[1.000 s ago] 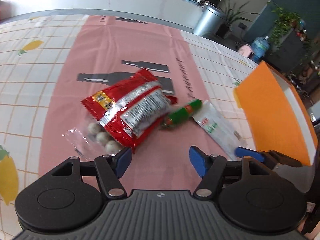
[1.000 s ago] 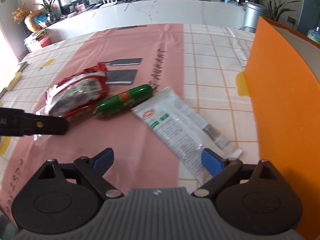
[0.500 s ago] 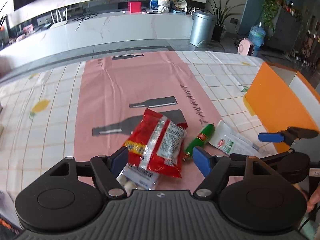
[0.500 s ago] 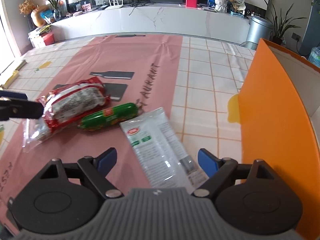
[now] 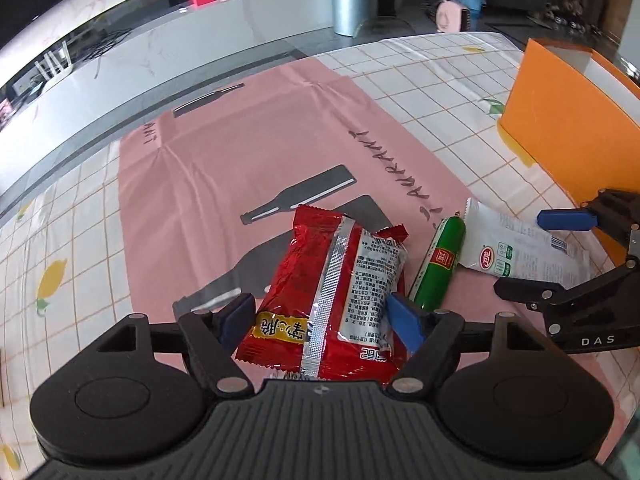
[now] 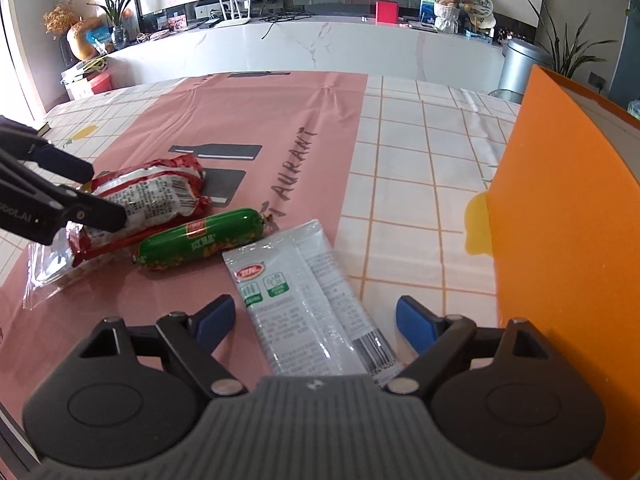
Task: Organize snacks
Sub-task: 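Reach the left gripper to the red bag while the right approaches the white packet, then grasp the red bag with the left gripper while the right grasps the white packet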
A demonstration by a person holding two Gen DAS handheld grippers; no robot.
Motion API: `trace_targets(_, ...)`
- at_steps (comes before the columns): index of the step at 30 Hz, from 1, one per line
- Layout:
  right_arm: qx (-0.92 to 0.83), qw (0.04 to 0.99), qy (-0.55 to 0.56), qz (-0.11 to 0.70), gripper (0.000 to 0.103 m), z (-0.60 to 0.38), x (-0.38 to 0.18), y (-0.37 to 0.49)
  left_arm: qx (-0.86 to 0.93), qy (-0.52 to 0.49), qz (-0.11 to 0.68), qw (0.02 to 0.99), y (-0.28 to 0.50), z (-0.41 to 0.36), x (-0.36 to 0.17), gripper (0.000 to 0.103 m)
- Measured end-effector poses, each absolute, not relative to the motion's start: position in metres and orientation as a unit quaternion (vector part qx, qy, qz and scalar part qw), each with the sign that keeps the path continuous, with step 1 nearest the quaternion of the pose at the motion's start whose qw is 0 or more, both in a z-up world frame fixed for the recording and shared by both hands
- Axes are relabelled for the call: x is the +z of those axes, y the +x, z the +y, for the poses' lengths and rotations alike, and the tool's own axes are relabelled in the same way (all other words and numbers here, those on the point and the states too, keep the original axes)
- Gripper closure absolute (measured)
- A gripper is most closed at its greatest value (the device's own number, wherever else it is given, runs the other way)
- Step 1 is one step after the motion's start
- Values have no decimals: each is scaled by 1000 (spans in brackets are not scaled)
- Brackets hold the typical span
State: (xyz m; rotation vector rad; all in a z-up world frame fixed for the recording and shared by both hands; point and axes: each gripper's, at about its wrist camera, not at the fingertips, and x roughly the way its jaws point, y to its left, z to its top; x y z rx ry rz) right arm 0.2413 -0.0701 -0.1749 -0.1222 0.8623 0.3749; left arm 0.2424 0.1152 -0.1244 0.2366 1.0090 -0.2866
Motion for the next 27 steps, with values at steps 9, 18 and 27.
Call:
trace_targets(9, 206, 884, -55, 415, 36, -69, -171, 231, -191, 179, 479, 838, 259, 98, -133, 15)
trace_targets(18, 192, 891, -67, 406, 44, -64, -172, 232, -153, 179, 498, 835, 272, 91, -140, 32)
trace_targets(27, 142, 898, -41, 415, 48, -69, -170, 229, -79, 56, 511, 854, 264, 92, -123, 58)
